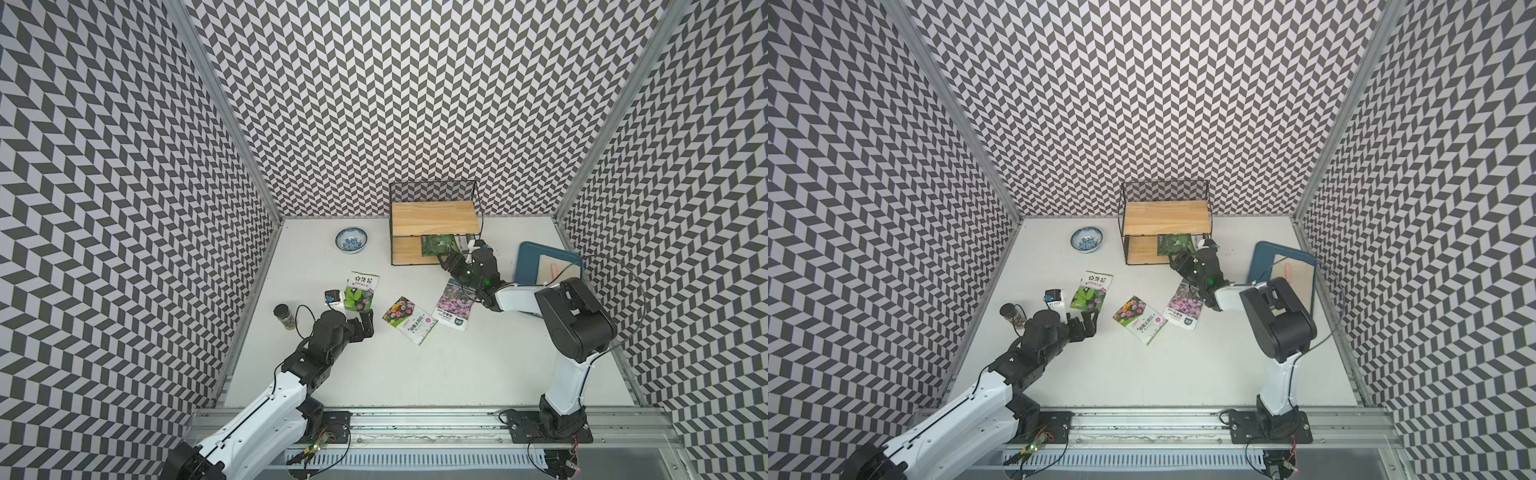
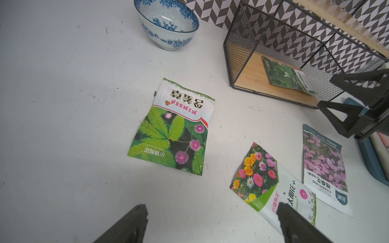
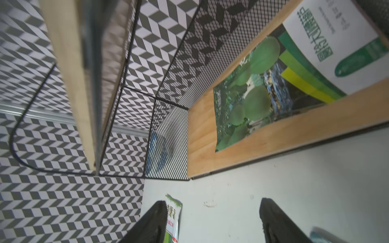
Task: Take the seed bag off the shelf
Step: Pick up the seed packet from the shelf.
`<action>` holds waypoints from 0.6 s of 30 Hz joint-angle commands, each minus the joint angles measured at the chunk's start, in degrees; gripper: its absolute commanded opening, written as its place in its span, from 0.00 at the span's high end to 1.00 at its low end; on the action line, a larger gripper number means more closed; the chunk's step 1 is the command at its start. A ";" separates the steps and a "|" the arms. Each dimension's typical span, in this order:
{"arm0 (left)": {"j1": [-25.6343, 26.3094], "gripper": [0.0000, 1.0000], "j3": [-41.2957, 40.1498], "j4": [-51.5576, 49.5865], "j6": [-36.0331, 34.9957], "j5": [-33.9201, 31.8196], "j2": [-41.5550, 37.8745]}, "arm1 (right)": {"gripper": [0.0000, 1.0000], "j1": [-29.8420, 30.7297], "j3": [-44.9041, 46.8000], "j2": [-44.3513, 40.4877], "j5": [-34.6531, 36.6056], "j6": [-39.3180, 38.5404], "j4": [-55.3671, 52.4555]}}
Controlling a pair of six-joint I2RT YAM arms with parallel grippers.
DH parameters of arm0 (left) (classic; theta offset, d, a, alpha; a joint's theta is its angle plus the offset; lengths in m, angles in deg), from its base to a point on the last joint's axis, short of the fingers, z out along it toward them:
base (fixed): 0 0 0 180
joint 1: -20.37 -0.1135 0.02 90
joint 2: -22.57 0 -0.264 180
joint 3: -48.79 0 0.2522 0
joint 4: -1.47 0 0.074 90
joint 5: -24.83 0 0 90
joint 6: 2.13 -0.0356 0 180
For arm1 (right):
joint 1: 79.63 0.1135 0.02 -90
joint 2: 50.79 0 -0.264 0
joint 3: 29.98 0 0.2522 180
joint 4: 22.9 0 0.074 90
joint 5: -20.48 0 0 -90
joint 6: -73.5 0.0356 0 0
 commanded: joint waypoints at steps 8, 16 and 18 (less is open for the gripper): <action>-0.32 0.00 0.24 1.41 -0.89 0.46 0.29 | 0.31 -4.09 -5.29 6.76 -0.50 4.66 4.63; -0.36 0.00 0.17 1.57 -0.95 0.54 0.43 | 0.31 -4.46 -4.47 6.24 -0.68 4.97 5.25; -0.40 0.00 0.17 1.55 -0.93 0.55 0.43 | 0.31 -4.43 -4.43 6.36 -0.60 5.30 5.48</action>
